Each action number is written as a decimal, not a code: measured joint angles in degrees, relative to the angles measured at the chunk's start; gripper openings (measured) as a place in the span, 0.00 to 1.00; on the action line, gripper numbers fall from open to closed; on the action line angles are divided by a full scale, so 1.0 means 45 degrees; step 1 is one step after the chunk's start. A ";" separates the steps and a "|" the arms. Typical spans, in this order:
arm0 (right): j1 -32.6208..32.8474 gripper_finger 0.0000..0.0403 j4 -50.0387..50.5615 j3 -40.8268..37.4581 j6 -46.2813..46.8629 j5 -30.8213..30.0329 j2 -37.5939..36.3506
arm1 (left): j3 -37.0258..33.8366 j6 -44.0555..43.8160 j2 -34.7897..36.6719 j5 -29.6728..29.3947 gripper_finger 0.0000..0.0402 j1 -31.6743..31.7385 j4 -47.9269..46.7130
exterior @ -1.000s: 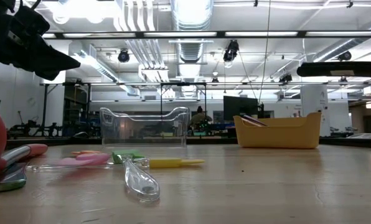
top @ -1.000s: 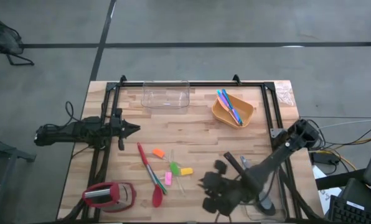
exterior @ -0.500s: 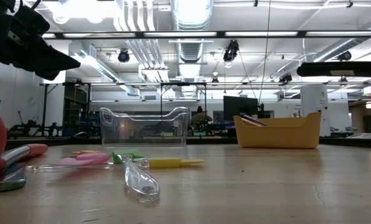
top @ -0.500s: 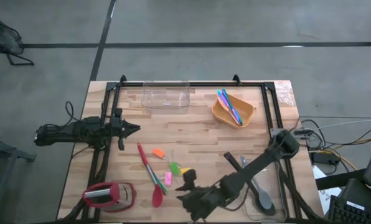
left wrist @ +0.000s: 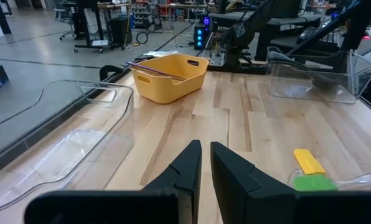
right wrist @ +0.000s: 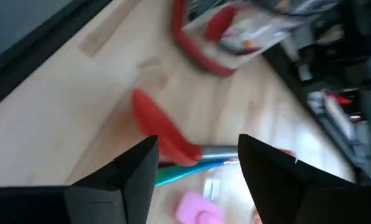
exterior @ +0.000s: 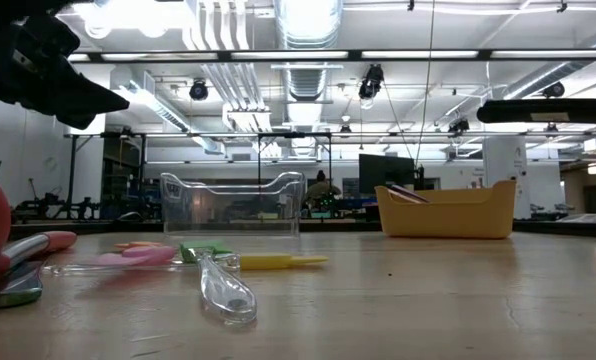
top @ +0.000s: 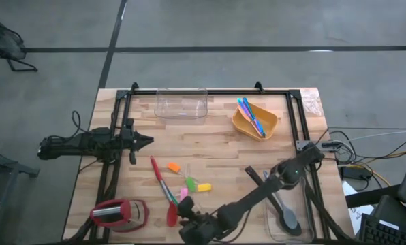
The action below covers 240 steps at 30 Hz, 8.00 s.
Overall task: Pick & Place Kitchen Items
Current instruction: Put the red serving spoon into the bottom transparent bin
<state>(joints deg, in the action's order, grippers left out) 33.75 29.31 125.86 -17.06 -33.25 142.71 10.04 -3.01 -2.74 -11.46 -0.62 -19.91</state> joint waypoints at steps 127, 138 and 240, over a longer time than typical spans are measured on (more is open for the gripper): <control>0.3456 0.03 1.3398 0.1618 0.4968 -0.4984 -0.3138 | 0.0008 -0.2924 -0.0028 -0.1595 0.11 0.0005 0.2817; 0.2805 0.03 1.3370 0.0013 0.3295 -0.5639 -0.3128 | 0.0031 -0.5968 -0.2972 0.1681 0.11 -0.0004 0.8295; 0.1770 0.03 1.2294 -0.1641 0.2031 -0.6255 -0.3128 | 0.8641 -0.6204 -1.6038 0.1676 0.45 0.0889 1.0469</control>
<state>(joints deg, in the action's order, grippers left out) 41.71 84.63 118.47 -7.92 -61.40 128.64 48.93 -30.92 -74.91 -3.92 3.38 27.20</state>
